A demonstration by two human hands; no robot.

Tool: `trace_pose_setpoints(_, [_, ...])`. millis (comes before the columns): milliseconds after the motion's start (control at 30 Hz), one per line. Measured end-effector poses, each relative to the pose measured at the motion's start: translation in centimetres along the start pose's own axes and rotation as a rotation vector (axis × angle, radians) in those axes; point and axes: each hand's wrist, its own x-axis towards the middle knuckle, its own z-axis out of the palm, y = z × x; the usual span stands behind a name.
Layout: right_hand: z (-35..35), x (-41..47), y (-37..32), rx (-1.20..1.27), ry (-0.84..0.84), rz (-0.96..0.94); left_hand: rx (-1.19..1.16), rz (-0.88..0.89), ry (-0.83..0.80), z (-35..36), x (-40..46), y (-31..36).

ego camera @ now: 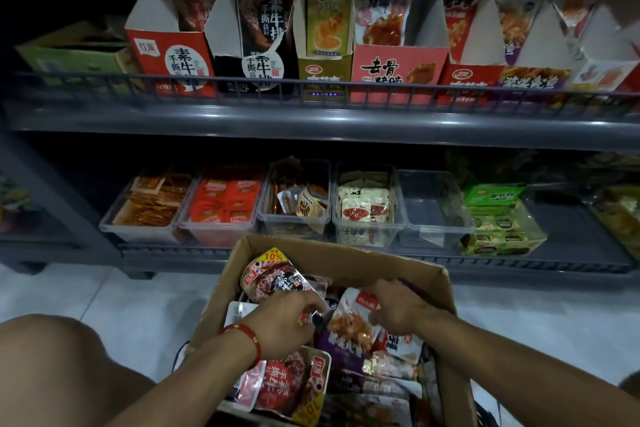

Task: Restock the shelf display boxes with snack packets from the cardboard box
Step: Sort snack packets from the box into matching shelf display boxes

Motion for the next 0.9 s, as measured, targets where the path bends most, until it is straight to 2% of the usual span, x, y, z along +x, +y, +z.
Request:
trace_pose_setpoints(167, [-4.5, -1.5, 0.3, 0.176, 0.007, -0.109, -0.251, -0.054, 0.144, 0.0, 0.7, 1.1])
trace_pose_setpoints(300, [-5.5, -2.6, 0.1, 0.657, -0.119, -0.126, -0.590, -0.103, 0.102, -0.8, 0.8, 2.4])
trace_pose_setpoints(467, [-6.0, -4.1, -0.3, 0.929, -0.186, -0.150, -0.997, -0.134, 0.101, -1.6, 0.4, 3.3])
trace_pose_setpoints(533, [-6.4, -4.5, -0.1, 1.017, -0.162, -0.139, -1.100, -0.133, 0.173, -1.9, 0.3, 3.4])
trace_pose_setpoints(700, [-7.7, -5.5, 0.2, 1.052, -0.061, -0.170, -1.270, -0.129, 0.328, -3.5, -0.2, 3.7])
trace_pose_setpoints(900, [-8.3, -4.9, 0.0, 1.084, 0.253, -0.133, -1.298, -0.061, 0.432, -4.8, -1.0, 3.8])
